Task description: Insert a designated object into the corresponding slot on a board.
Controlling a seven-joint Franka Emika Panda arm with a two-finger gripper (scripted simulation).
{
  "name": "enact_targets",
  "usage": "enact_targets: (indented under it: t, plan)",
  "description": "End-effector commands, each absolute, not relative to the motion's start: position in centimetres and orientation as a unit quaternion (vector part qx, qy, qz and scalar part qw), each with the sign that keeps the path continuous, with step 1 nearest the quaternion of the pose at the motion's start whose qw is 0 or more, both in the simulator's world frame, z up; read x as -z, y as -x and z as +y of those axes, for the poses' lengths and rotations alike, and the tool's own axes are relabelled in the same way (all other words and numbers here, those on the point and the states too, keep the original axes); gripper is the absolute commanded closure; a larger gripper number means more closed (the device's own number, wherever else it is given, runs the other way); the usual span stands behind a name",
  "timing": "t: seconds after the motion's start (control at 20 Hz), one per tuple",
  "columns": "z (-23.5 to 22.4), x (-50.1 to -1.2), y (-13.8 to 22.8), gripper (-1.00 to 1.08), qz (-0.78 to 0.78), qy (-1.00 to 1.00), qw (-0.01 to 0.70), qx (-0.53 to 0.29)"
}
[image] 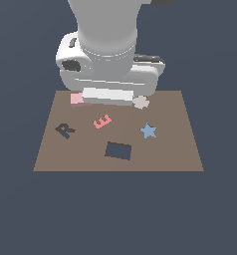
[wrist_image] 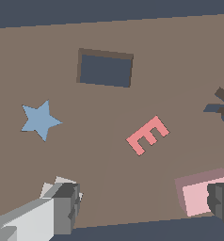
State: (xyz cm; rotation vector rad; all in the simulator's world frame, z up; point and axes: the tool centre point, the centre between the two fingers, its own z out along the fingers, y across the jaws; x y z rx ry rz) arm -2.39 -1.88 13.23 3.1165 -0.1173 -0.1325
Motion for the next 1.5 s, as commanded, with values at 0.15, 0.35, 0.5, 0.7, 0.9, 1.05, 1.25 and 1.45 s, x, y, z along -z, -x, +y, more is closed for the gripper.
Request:
enact_targets:
  t: [0.15,0.35,0.5,0.7,0.9,1.05,1.25,1.45]
  plan:
    - [-3.3,-12.4,2.3,-0.92,-0.101,-0.994,0.009,0.039]
    - [-4.8,-11.6,2.5,-0.92,-0.166,-0.985,0.009,0.035]
    - [-6.1,-10.9,2.8,-0.92,-0.225,-0.974,0.008,0.032]
    - [-8.0,-9.8,3.5,-0.92,-0.316,-0.948,0.007,0.026]
    - [-10.0,-8.6,4.8,-0.92,-0.411,-0.912,0.005,0.019]
    - [-11.1,-7.8,5.8,-0.92,-0.471,-0.882,0.004,0.015]
    - [-12.1,-6.8,7.1,-0.92,-0.535,-0.845,0.003,0.009]
    - [-12.8,-6.1,8.2,-0.92,-0.584,-0.811,0.002,0.005]
